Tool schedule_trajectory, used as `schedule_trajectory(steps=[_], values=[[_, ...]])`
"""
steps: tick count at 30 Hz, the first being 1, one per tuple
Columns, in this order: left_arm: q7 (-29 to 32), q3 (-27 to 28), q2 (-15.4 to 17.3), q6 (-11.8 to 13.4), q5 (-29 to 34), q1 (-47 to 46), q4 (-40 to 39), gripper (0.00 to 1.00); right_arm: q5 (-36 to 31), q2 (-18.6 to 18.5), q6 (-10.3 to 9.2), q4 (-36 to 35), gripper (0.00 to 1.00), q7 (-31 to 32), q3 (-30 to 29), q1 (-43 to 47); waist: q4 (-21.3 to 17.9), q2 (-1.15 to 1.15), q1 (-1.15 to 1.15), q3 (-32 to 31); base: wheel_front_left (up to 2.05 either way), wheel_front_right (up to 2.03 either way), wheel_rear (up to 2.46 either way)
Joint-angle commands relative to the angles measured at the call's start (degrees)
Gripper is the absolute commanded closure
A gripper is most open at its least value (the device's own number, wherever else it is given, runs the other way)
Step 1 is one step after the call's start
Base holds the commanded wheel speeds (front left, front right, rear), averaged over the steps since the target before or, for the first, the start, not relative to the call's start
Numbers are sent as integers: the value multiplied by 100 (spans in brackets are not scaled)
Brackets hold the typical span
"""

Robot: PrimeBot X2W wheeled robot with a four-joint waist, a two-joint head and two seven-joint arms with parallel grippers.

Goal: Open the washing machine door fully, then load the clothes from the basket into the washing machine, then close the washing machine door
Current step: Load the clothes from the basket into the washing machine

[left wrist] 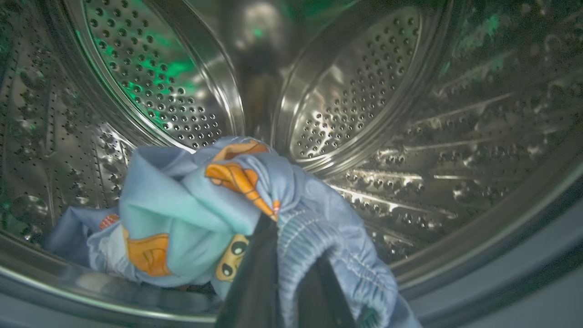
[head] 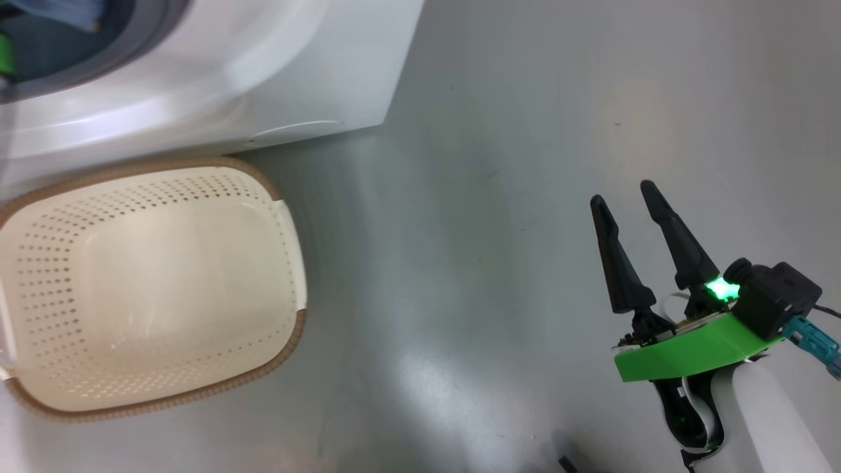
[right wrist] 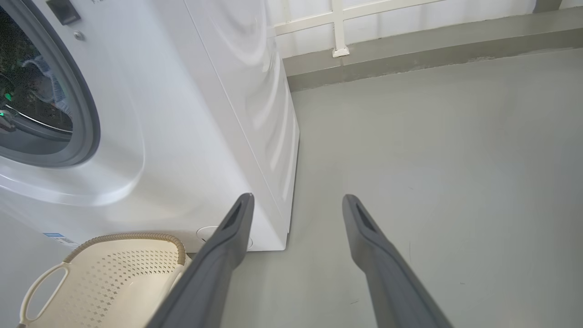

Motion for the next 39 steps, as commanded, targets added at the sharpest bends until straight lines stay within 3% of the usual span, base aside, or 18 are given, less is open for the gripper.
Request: schedule_trajectory(steps=[1,6,10,13,21,22,23,24,25,26,39], values=[[-32,231,388,-15,-100,-256,15,100,26,13,16,-115,0,-27,136,-8,-88,0,0,31,0,0,0],[-32,1125,643,-15,-17,-870,207,100,30,51,16,-140,0,-27,176,-20,-231,0,0,120,0,0,0],[-32,1571,614,-15,416,-952,-8,100,36,52,16,-152,0,-27,185,-34,-264,0,0,173,0,0,0],[-32,1330,526,-15,752,-829,228,100,27,52,16,-131,0,-27,218,-39,-252,0,0,168,0,0,0],[-32,331,427,-15,920,-984,1310,100,31,34,16,-119,0,-27,296,-60,-233,0,0,164,0,0,0],[-32,245,427,-15,875,-1034,1441,93,33,32,16,-117,0,-27,305,-63,-238,0,0,160,0,0,0],[-32,142,439,-15,848,-1082,1552,69,35,30,16,-116,0,-27,311,-64,-242,0,0,156,0,0,0],[-32,61,457,-15,812,-1130,1640,55,37,29,16,-116,0,-27,312,-61,-246,0,0,153,0,0,0],[-32,7,473,-15,763,-1172,1724,55,38,28,16,-116,0,-27,308,-55,-245,0,0,150,0,0,0],[-28,-70,486,-15,724,-1201,1820,0,38,27,16,-114,0,-27,301,-48,-242,0,0,145,0,0,0],[-30,-850,541,-15,220,-1232,2126,0,25,11,16,-91,0,-27,246,-44,-110,0,0,53,0,0,0]])
